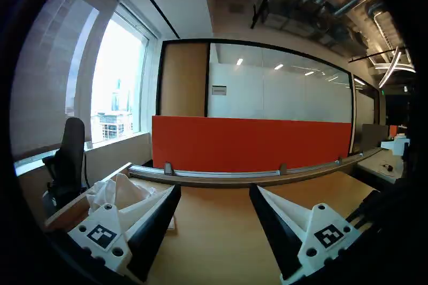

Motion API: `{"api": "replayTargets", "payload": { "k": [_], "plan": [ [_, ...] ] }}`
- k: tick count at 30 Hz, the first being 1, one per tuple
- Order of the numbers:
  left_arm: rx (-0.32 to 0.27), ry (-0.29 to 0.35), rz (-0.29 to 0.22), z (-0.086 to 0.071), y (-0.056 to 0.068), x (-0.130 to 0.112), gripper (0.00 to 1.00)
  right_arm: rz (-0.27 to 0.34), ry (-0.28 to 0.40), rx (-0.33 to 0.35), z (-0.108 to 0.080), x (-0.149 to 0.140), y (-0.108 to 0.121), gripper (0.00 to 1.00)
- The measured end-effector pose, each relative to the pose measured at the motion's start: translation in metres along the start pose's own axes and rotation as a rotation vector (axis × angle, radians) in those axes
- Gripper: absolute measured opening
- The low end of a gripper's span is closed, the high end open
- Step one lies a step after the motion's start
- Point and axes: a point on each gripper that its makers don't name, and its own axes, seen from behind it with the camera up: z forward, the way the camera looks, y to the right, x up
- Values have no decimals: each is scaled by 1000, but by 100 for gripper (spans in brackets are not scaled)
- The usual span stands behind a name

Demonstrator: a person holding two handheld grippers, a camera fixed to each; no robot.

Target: Fold towel

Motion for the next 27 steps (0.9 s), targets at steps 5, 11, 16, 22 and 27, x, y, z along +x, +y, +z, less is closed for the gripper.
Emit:
{"api": "replayTargets", "payload": {
  "k": [5,11,16,22,27],
  "plan": [
    [6,-2,27,-3,-2,-9,94,-2,5,7,-1,9,-5,100],
    [13,10,68,-6,-8,-21,94,24,18,20,-2,23,-16,100],
    [18,27,85,-9,-11,-33,94,18,21,23,-5,25,-26,100],
    [26,30,62,-11,-17,-59,94,2,9,25,-7,11,-39,100],
    [29,38,53,-8,-22,-80,94,-3,1,23,-11,-2,-45,100]
  ]
}}
